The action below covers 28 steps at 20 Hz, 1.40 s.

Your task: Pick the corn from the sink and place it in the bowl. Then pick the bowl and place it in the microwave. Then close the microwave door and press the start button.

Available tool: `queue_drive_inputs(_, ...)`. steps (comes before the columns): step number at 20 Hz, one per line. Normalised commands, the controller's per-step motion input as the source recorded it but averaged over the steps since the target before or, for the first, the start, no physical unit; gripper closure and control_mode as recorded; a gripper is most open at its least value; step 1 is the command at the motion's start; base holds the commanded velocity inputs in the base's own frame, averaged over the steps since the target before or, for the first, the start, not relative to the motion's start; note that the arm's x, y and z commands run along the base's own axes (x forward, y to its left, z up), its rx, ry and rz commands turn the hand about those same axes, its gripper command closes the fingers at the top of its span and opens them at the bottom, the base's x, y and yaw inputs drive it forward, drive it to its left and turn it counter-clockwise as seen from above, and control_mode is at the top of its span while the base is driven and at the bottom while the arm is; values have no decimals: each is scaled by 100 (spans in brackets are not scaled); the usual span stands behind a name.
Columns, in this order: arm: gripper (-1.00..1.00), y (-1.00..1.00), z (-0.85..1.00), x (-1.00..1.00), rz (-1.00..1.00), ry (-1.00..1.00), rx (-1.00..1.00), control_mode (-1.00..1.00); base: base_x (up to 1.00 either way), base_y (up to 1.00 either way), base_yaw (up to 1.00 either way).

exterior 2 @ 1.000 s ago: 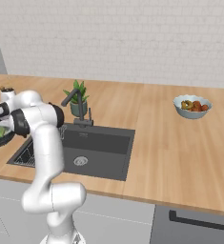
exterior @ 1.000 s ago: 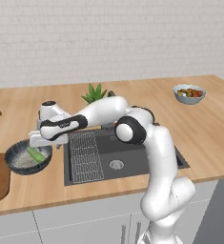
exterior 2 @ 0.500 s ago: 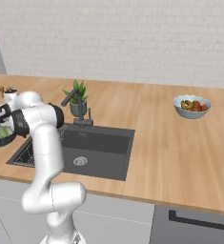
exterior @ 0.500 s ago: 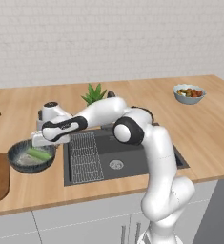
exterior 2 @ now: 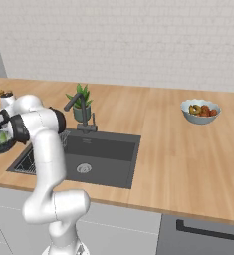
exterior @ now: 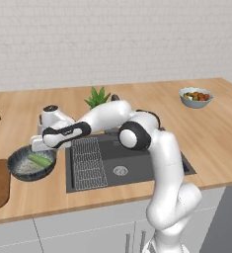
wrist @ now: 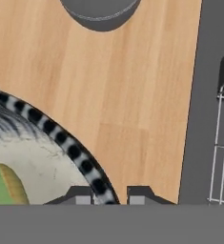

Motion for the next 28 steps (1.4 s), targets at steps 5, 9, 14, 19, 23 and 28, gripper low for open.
queue_drive_inputs(5, 100, -24, 25, -48, -18, -12, 11, -100, 0, 0, 0)
queue_drive_inputs(9, 100, -27, 9, -39, -28, -4, 24, -100, 0, 0, 0)
queue_drive_inputs(14, 100, -19, 59, -42, -29, -1, 30, -100, 0, 0, 0)
queue_drive_inputs(19, 100, -2, 100, -61, -33, -4, 7, -100, 0, 0, 0)
queue_drive_inputs(23, 100, -7, 100, -42, -39, 0, 3, -100, 0, 0, 0)
queue_drive_inputs(28, 100, -4, 100, -16, -33, 0, 5, -100, 0, 0, 0)
